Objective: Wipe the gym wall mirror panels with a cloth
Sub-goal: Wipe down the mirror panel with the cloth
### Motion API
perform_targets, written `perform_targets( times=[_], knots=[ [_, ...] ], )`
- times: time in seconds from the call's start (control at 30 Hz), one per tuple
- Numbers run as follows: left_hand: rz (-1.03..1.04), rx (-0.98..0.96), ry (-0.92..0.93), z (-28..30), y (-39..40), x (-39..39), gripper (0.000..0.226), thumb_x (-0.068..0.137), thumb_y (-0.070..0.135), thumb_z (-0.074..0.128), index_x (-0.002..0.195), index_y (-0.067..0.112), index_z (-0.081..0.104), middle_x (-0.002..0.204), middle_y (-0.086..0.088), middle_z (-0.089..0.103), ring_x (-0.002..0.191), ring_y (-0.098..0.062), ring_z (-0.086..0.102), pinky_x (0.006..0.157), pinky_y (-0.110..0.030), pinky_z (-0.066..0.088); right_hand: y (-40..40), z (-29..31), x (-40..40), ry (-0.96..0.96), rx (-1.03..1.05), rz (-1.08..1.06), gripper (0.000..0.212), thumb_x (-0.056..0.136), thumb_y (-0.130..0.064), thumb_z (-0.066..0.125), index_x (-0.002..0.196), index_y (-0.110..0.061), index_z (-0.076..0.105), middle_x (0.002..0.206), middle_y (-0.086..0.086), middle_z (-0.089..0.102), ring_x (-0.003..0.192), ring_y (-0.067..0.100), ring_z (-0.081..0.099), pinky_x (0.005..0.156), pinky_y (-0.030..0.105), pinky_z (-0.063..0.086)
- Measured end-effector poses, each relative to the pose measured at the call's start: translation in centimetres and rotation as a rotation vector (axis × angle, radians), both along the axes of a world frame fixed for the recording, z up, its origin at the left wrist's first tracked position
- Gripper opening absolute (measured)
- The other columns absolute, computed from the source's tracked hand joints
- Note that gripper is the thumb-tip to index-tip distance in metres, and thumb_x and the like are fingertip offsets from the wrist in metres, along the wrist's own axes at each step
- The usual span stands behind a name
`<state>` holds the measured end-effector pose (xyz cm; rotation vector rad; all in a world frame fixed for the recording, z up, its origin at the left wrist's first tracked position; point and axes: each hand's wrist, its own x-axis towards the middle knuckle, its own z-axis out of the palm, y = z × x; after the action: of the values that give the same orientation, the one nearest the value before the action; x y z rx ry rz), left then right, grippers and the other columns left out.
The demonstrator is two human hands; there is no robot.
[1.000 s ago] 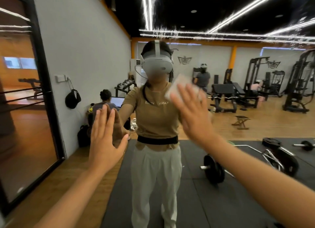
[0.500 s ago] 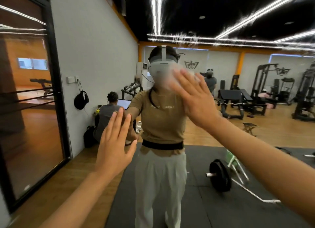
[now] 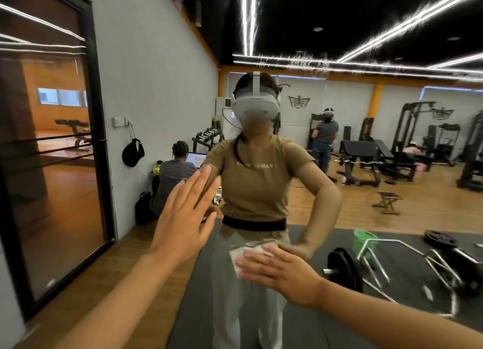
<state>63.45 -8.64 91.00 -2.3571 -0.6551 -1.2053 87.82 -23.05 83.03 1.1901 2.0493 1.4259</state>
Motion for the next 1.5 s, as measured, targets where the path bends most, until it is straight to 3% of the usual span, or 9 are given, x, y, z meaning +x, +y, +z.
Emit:
perform_targets(
  times=[0.13, 0.3, 0.43, 0.6, 0.77, 0.9, 1.23, 1.4, 1.5],
  knots=[
    [-0.014, 0.043, 0.010, -0.2, 0.6, -0.3, 0.066, 0.096, 0.033, 0.046, 0.157, 0.016, 0.024, 0.166, -0.005, 0.013, 0.153, -0.020, 0.011, 0.123, -0.036, 0.010, 0.5, 4.3, -0.1, 0.012, 0.018, 0.093, 0.072, 0.087, -0.027, 0.050, 0.155, -0.025, 0.026, 0.164, -0.001, 0.018, 0.152, 0.022, 0.012, 0.123, 0.047, -0.005],
    [-0.042, 0.061, -0.005, -0.3, 1.2, -0.2, 0.065, 0.097, 0.032, 0.045, 0.157, 0.016, 0.025, 0.166, -0.005, 0.014, 0.152, -0.021, 0.014, 0.122, -0.040, 0.016, 2.4, 19.5, -1.7, 0.562, 0.545, 0.179, 0.066, 0.089, 0.000, 0.043, 0.151, -0.018, 0.031, 0.159, 0.011, 0.029, 0.148, 0.029, 0.022, 0.122, 0.046, 0.008],
    [-0.055, 0.078, -0.030, -0.5, 1.4, 0.1, 0.066, 0.096, 0.031, 0.047, 0.156, 0.016, 0.025, 0.166, -0.005, 0.014, 0.152, -0.020, 0.013, 0.124, -0.038, 0.012, 4.0, 25.0, -3.3, 0.777, 0.797, 0.217, 0.050, 0.101, -0.009, 0.043, 0.150, -0.016, 0.039, 0.159, 0.010, 0.031, 0.149, 0.030, 0.020, 0.122, 0.052, 0.012],
    [-0.101, 0.099, -0.064, -0.6, 2.1, 0.1, 0.062, 0.097, 0.029, 0.051, 0.154, 0.014, 0.032, 0.164, -0.005, 0.019, 0.151, -0.019, 0.018, 0.122, -0.040, 0.019, 5.1, 17.9, -4.6, 0.691, 0.653, 0.216, 0.064, 0.090, 0.000, 0.044, 0.152, -0.017, 0.036, 0.160, 0.009, 0.028, 0.150, 0.030, 0.018, 0.122, 0.048, 0.005],
    [-0.163, 0.095, -0.076, -0.5, 2.7, -0.2, 0.061, 0.096, 0.024, 0.055, 0.152, 0.011, 0.036, 0.163, -0.005, 0.024, 0.150, -0.018, 0.022, 0.121, -0.039, 0.021, 2.2, 3.0, -3.1, 0.236, 0.087, 0.076, 0.068, 0.090, -0.018, 0.044, 0.156, -0.023, 0.027, 0.166, -0.001, 0.010, 0.152, 0.022, 0.014, 0.123, 0.044, 0.000],
    [-0.174, 0.087, -0.063, -0.6, 2.7, -0.3, 0.063, 0.096, 0.025, 0.054, 0.153, 0.012, 0.033, 0.164, -0.004, 0.021, 0.151, -0.017, 0.018, 0.123, -0.036, 0.013, 0.6, 0.9, -1.5, -0.034, -0.054, -0.011, 0.067, 0.091, -0.030, 0.041, 0.156, -0.025, 0.026, 0.165, -0.003, 0.015, 0.152, 0.020, 0.009, 0.122, 0.045, -0.009],
    [-0.203, 0.067, -0.133, -1.1, 2.7, 0.4, 0.061, 0.096, 0.022, 0.055, 0.152, 0.009, 0.036, 0.162, -0.007, 0.026, 0.151, -0.020, 0.020, 0.123, -0.039, 0.014, 3.7, 20.3, -5.2, 0.712, 0.690, 0.107, 0.056, 0.097, -0.007, 0.049, 0.151, -0.014, 0.037, 0.160, 0.011, 0.028, 0.150, 0.030, 0.020, 0.122, 0.052, 0.014],
    [-0.206, 0.030, -0.154, -1.1, 2.1, 0.7, 0.059, 0.098, 0.024, 0.051, 0.153, 0.009, 0.034, 0.162, -0.008, 0.025, 0.151, -0.020, 0.018, 0.122, -0.047, 0.021, 4.3, 15.1, -5.6, 0.763, 0.669, 0.160, 0.054, 0.096, -0.014, 0.039, 0.151, -0.013, 0.038, 0.160, 0.016, 0.027, 0.149, 0.035, 0.019, 0.121, 0.054, 0.011],
    [-0.185, 0.037, -0.145, -1.2, 2.0, 0.8, 0.059, 0.099, 0.025, 0.047, 0.154, 0.009, 0.031, 0.163, -0.008, 0.021, 0.152, -0.020, 0.015, 0.124, -0.043, 0.013, 3.8, 7.5, -5.0, 0.674, 0.472, 0.180, 0.056, 0.096, -0.022, 0.040, 0.151, -0.015, 0.037, 0.161, 0.010, 0.025, 0.151, 0.030, 0.018, 0.120, 0.053, 0.014]
  ],
)
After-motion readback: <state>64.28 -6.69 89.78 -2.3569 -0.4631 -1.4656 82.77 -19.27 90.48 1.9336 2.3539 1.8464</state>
